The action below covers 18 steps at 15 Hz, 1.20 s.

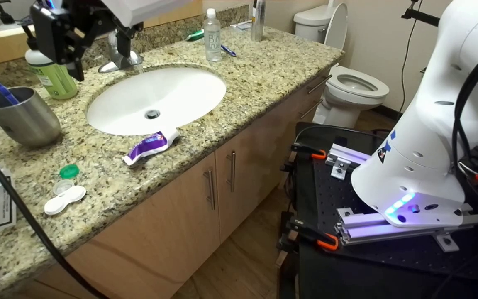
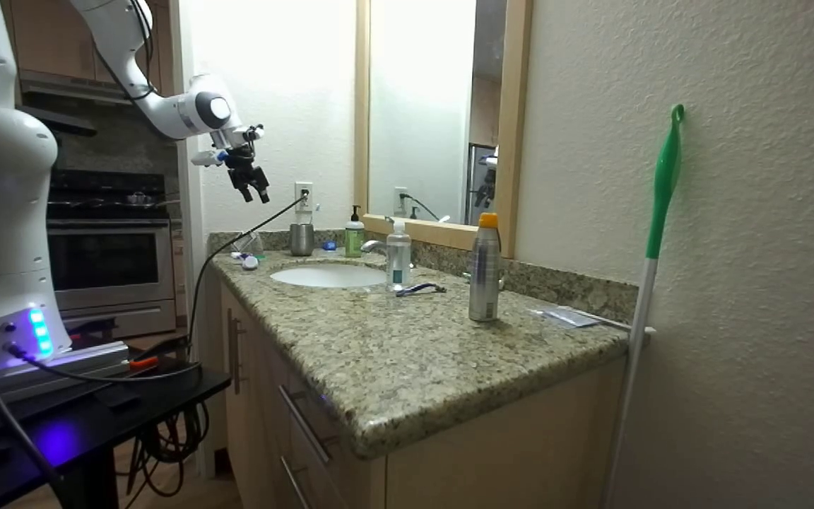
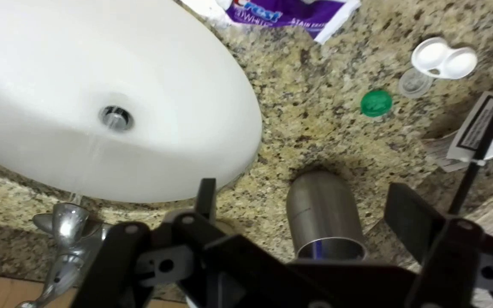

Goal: Remove the blue toothbrush from the silver cup and place it on the right side of the counter, pick up the toothbrush and place it under the running water, put the toothbrush back on the right side of the counter, close the faucet

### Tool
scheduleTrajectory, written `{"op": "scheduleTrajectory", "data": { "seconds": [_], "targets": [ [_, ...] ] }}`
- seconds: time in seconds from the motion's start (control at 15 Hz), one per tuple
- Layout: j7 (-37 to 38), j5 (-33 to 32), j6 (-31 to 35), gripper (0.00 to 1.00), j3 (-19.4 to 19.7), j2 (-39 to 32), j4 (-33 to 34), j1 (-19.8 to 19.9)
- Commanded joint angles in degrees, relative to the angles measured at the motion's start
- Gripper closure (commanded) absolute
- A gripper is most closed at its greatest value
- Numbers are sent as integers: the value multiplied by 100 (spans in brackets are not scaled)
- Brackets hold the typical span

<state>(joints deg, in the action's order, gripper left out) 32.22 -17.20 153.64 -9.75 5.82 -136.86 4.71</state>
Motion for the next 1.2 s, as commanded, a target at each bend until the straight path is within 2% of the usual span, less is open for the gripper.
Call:
{"op": "scheduleTrajectory", "data": {
  "seconds": [0.0, 0.13, 0.27, 0.33, 0.47, 0.53, 0.6, 0.87, 1.13],
  "targets": [
    [1656, -1620, 636, 0, -286, -814, 660, 778],
    [2709, -2545, 679, 0, -77, -1292, 1280, 662],
    [3706, -3189, 501, 0, 126, -1759, 1945, 349],
    [4184, -3429, 363, 0, 35, -2046, 2223, 268],
    [4396, -3319, 155, 0, -49, -2484, 2709, 78],
    [4164, -2919, 17, 0, -178, -2680, 2878, 48],
    [4189, -3144, 317, 0, -49, -2218, 2351, 151],
    [4193, -2980, 138, 0, -143, -2669, 2796, -3],
    [5151, -4112, 111, 0, 349, -3211, 3299, -404]
  ]
}}
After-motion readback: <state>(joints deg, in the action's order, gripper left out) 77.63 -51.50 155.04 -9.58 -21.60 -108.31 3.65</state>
